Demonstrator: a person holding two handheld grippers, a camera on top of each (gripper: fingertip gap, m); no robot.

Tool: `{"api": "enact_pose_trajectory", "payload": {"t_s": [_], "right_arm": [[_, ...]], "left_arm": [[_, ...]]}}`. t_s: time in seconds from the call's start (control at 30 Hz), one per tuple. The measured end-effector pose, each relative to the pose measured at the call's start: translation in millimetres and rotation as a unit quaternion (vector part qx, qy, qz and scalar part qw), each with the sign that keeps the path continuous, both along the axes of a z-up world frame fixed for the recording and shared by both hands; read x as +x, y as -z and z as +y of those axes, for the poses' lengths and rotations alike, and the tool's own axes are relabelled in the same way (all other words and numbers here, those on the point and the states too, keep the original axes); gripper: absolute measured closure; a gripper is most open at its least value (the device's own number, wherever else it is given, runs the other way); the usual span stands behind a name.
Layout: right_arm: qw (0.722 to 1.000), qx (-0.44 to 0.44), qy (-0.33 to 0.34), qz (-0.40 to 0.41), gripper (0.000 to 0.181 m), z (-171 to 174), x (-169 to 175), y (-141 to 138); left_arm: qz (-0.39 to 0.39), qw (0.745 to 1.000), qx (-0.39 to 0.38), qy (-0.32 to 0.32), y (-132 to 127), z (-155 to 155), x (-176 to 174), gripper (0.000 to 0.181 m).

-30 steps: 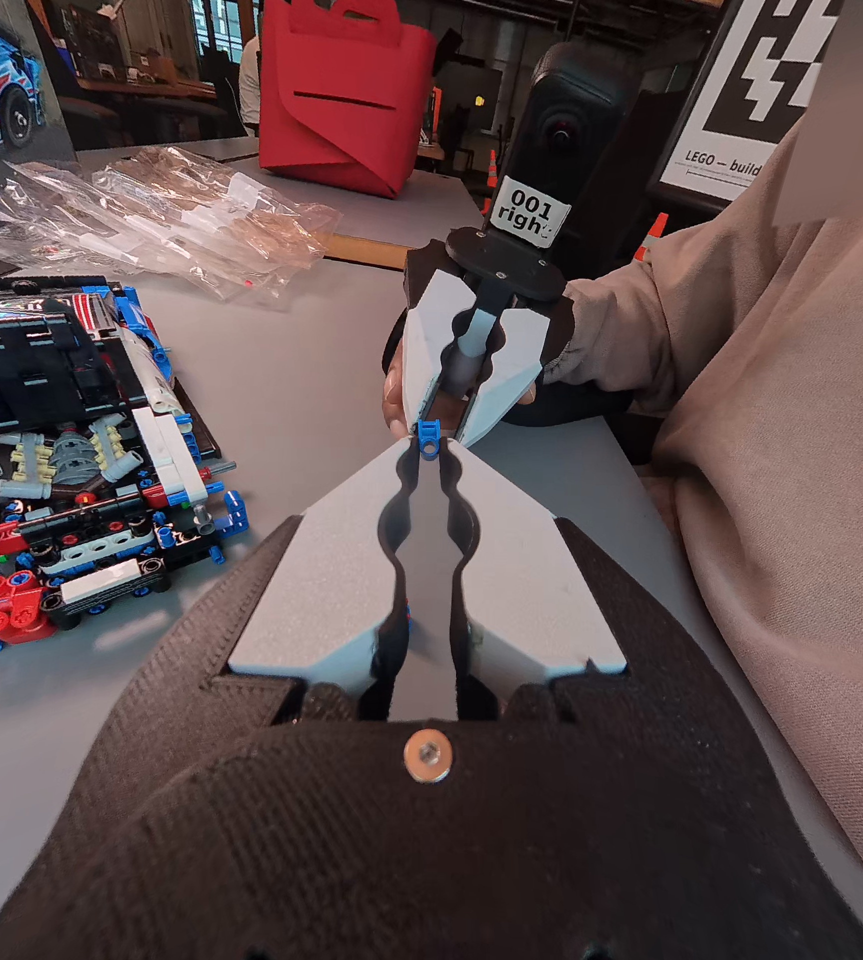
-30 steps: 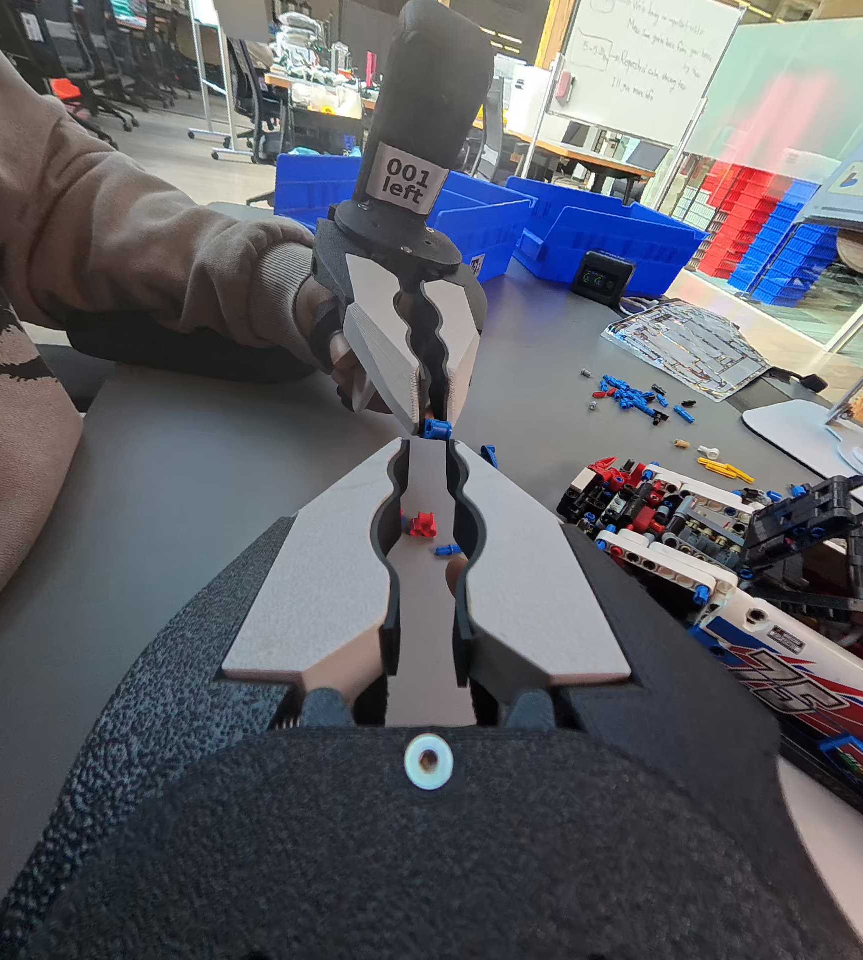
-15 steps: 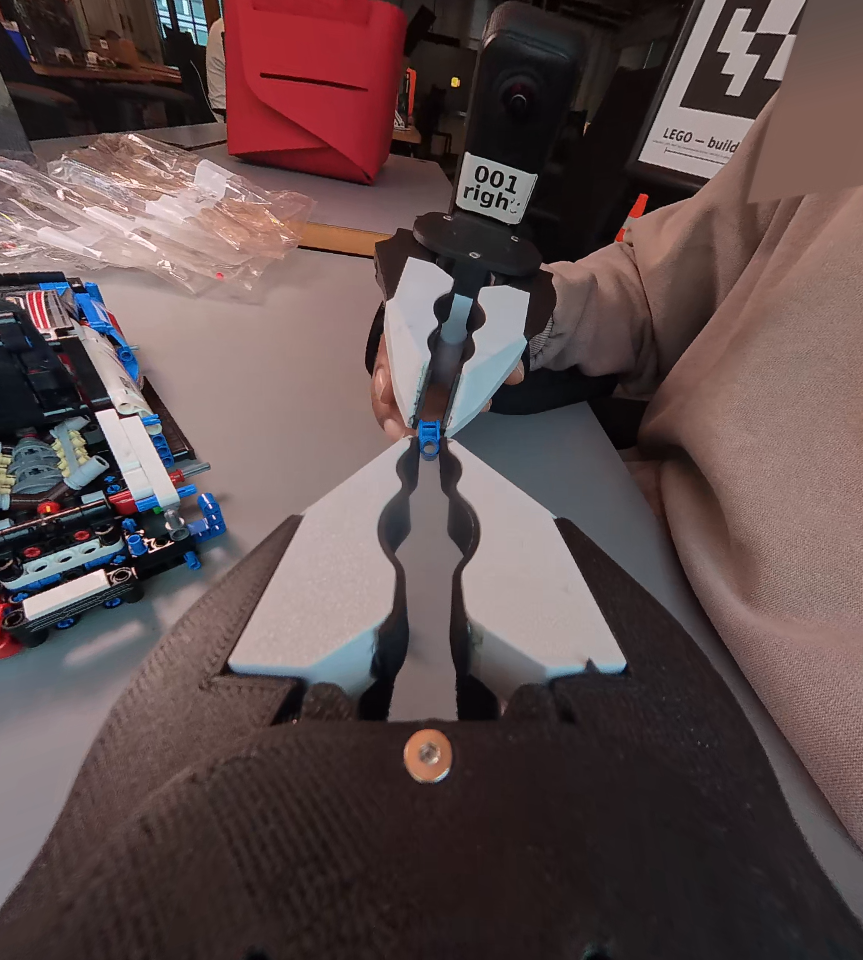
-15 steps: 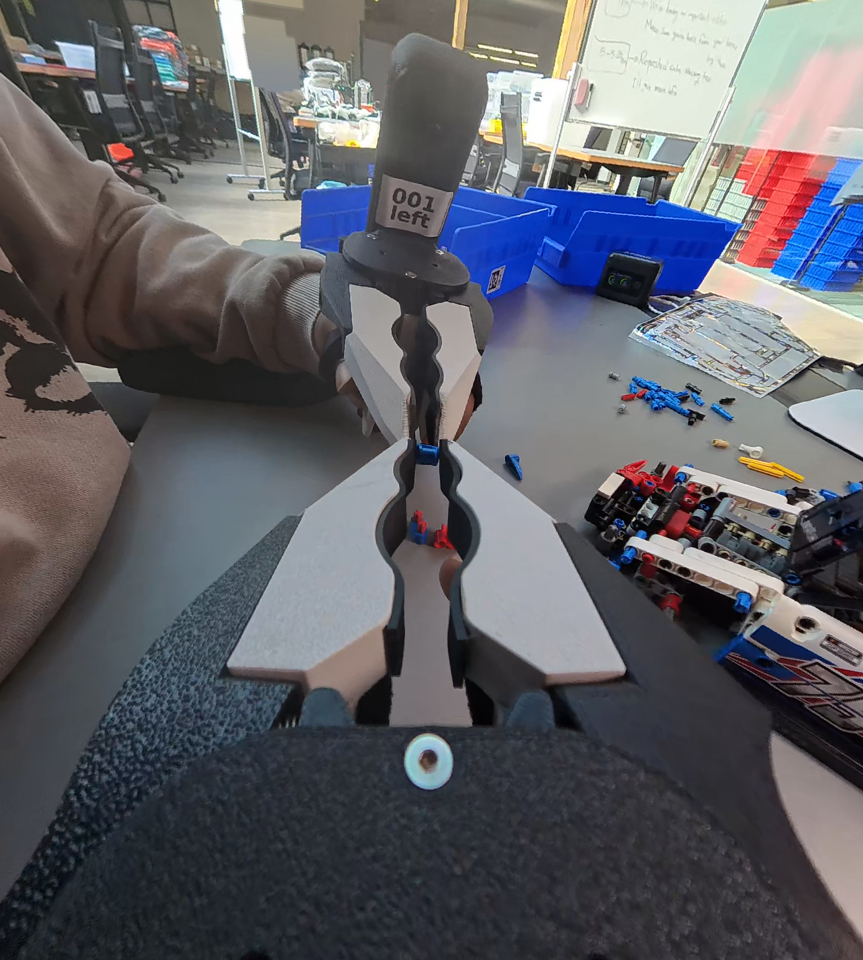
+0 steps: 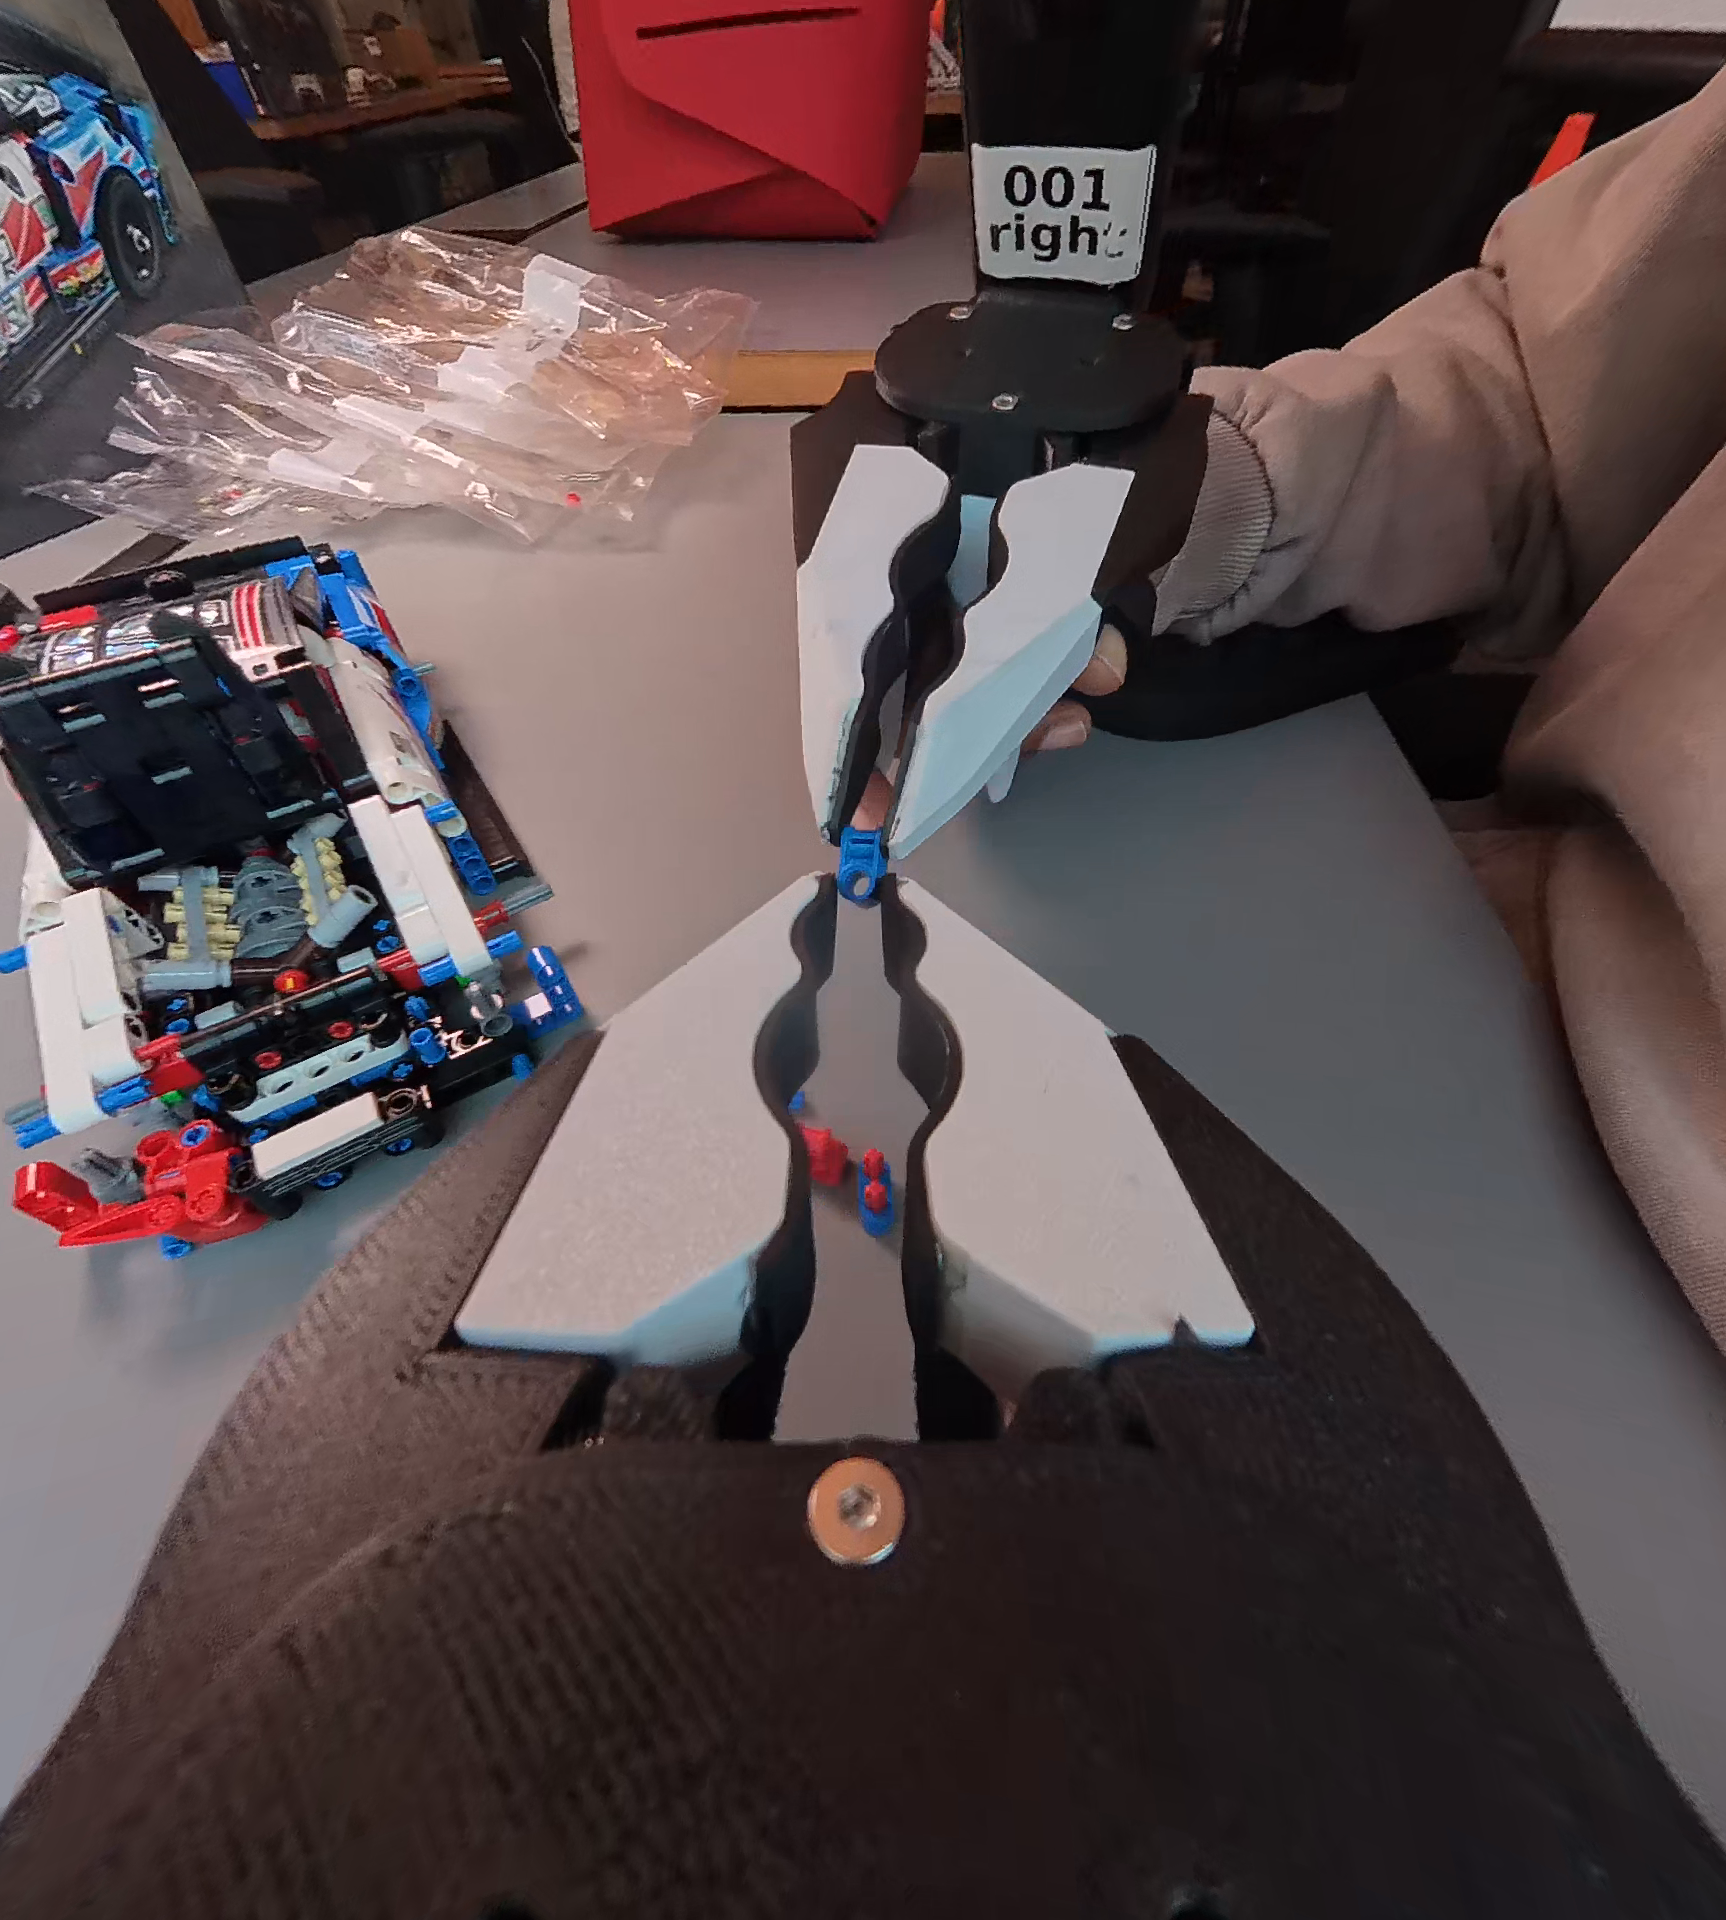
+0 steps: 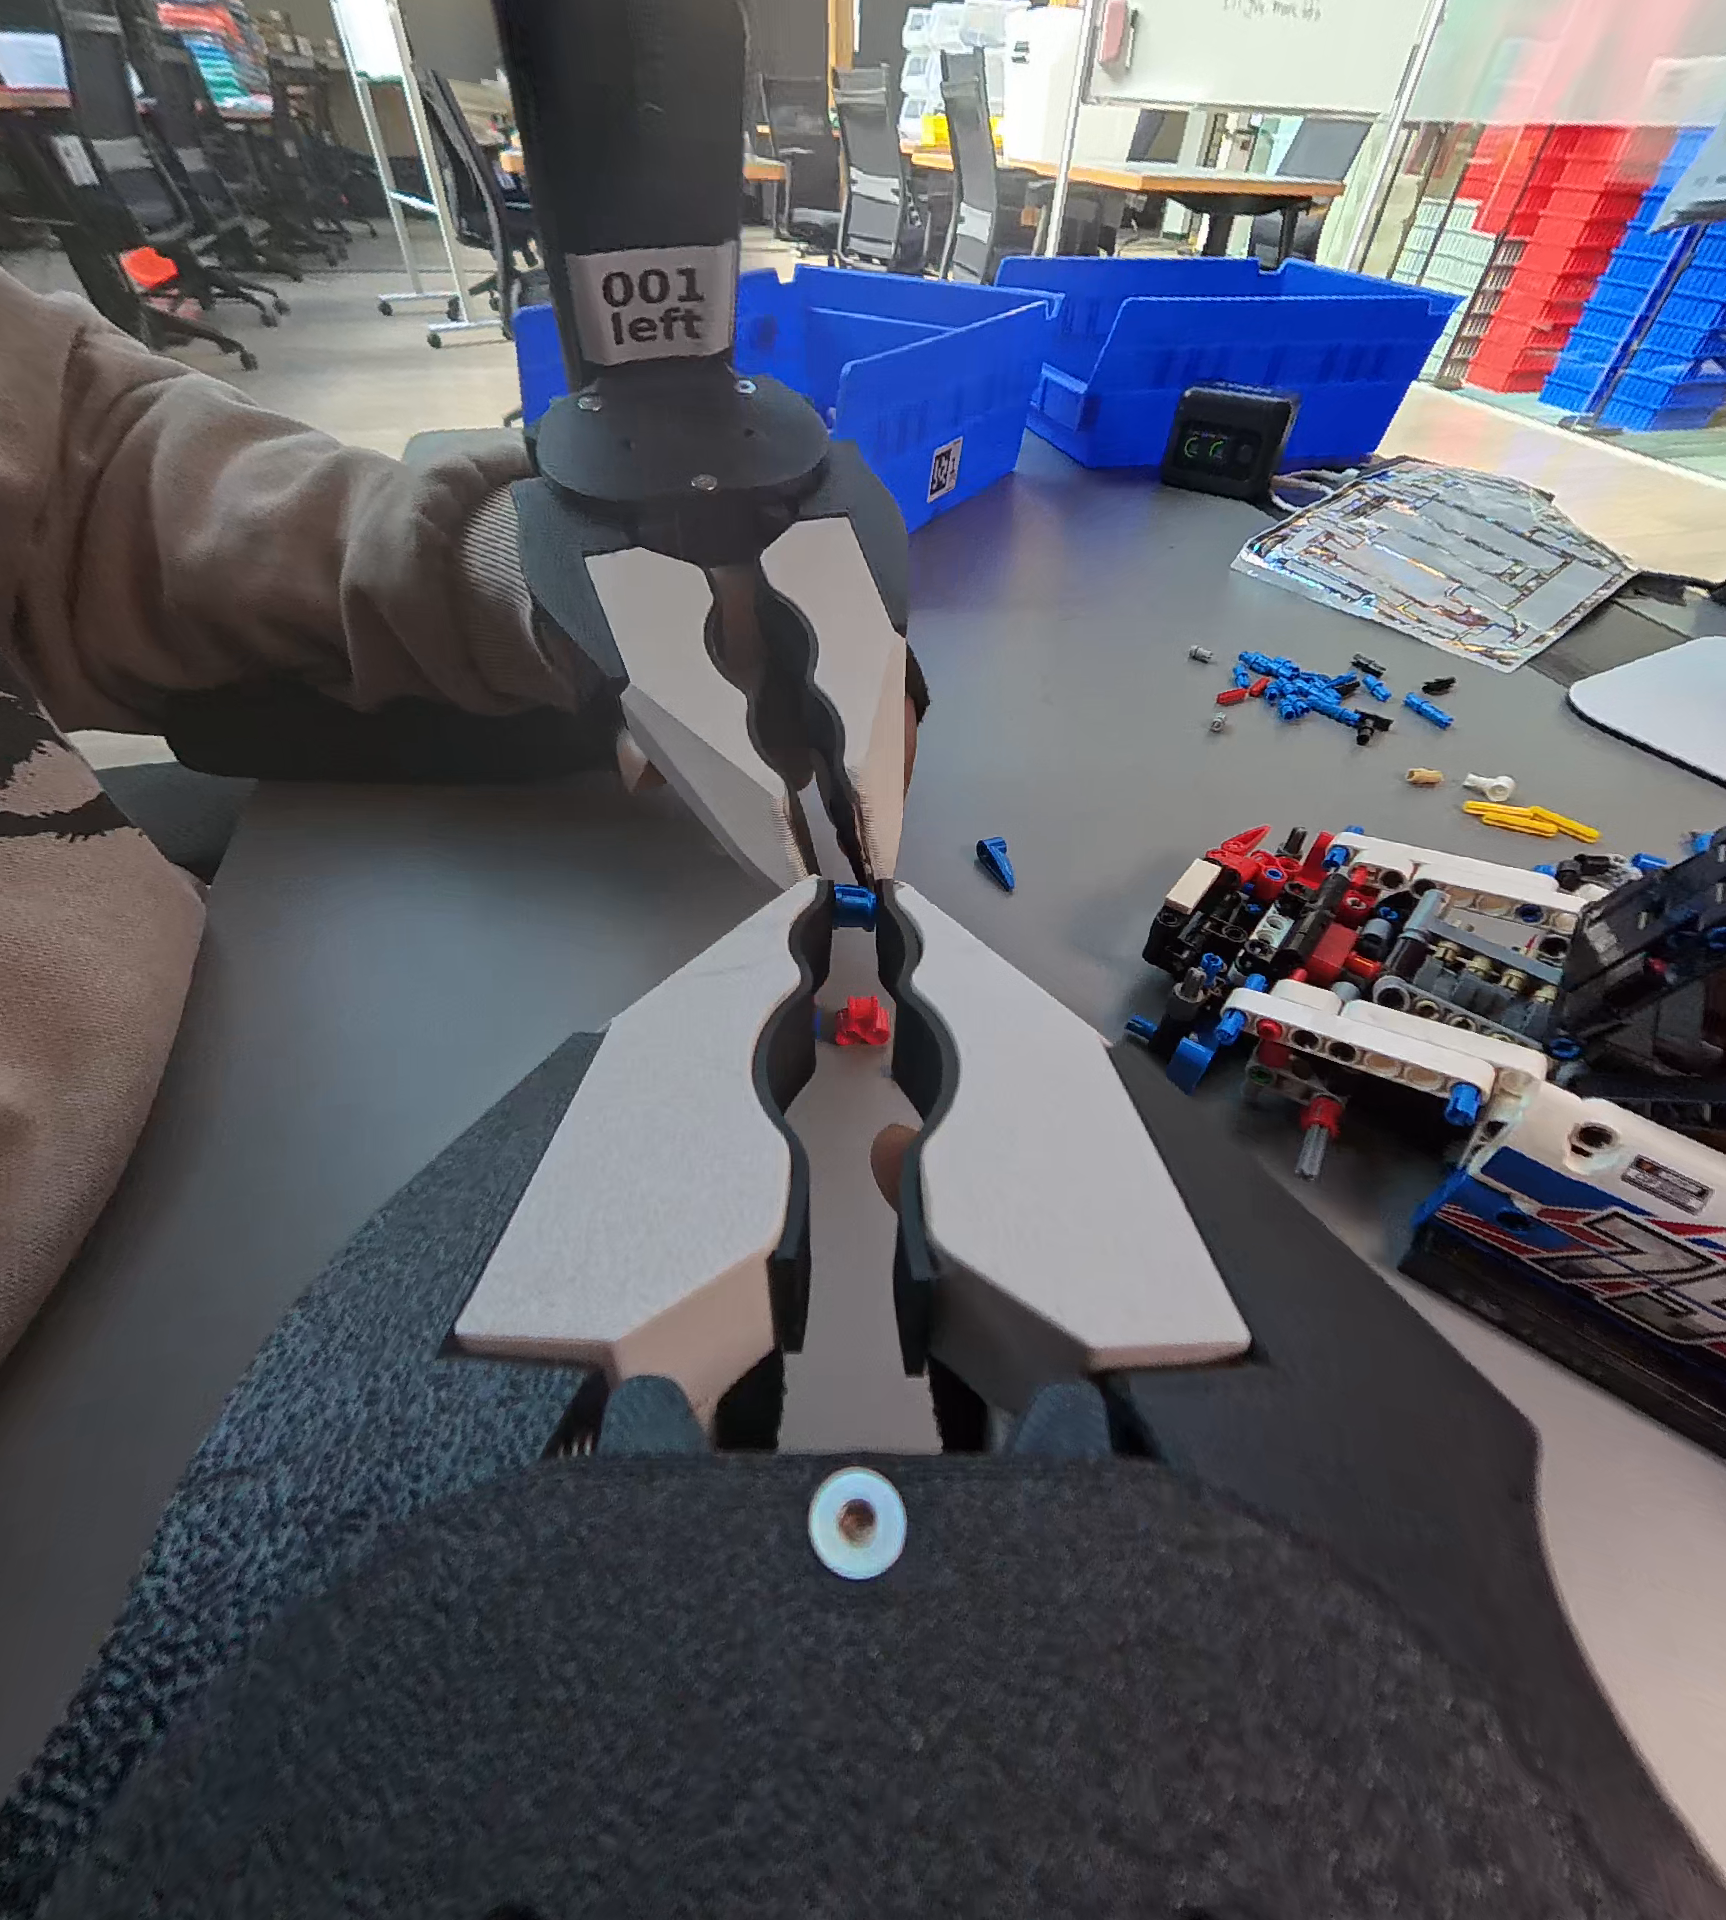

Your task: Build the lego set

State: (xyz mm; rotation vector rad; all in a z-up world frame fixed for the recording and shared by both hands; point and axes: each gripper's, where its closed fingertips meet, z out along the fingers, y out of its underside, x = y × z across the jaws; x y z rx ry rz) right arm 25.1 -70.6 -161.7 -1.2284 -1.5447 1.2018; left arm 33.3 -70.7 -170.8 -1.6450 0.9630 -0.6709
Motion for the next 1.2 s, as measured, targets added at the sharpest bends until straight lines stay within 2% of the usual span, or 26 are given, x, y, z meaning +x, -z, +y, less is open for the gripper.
{"api": "enact_pose_trajectory", "payload": {"t_s": [0.23, 0.37, 0.5, 0.6, 0.7, 0.77, 0.87, 1.2], "right_arm": [[0.999, -0.026, 0.04, -0.01, 0.177, 14.0, -2.5, 1.3], [0.997, -0.055, 0.047, -0.009, 0.177, 10.7, -6.8, -1.6], [0.996, -0.075, 0.055, -0.012, 0.177, 10.6, -8.9, -0.7], [0.993, -0.108, 0.047, 0.003, 0.177, 10.2, -7.7, -7.1], [0.987, -0.154, 0.009, 0.046, 0.173, 2.5, -4.2, -23.8], [0.984, -0.168, -0.01, 0.065, 0.167, -1.3, -1.8, -31.6], [0.986, -0.146, -0.015, 0.08, 0.166, -3.6, -0.5, -35.5], [0.984, -0.144, -0.062, 0.084, 0.175, -20.0, 2.1, -38.2]], "left_arm": [[0.069, 0.994, 0.072, -0.05, 2.0, 10.7, -7.0, 0.166], [0.098, 0.989, 0.095, -0.063, 4.4, 13.5, -5.8, 0.169], [0.089, 0.99, 0.087, -0.067, 4.1, 14.8, -5.7, 0.173], [0.056, 0.994, 0.072, -0.062, -1.9, 13.8, -4.1, 0.173], [-0.051, 0.998, 0.014, -0.027, -18.1, 6.5, 0.7, 0.174], [-0.123, 0.992, -0.026, 0.0, -29.5, 2.0, 0.0, 0.174], [-0.183, 0.981, -0.064, 0.03, -39.1, -3.2, -1.1, 0.174], [-0.188, 0.973, -0.1, 0.085, -35.8, -18.8, 13.1, 0.174]]}}
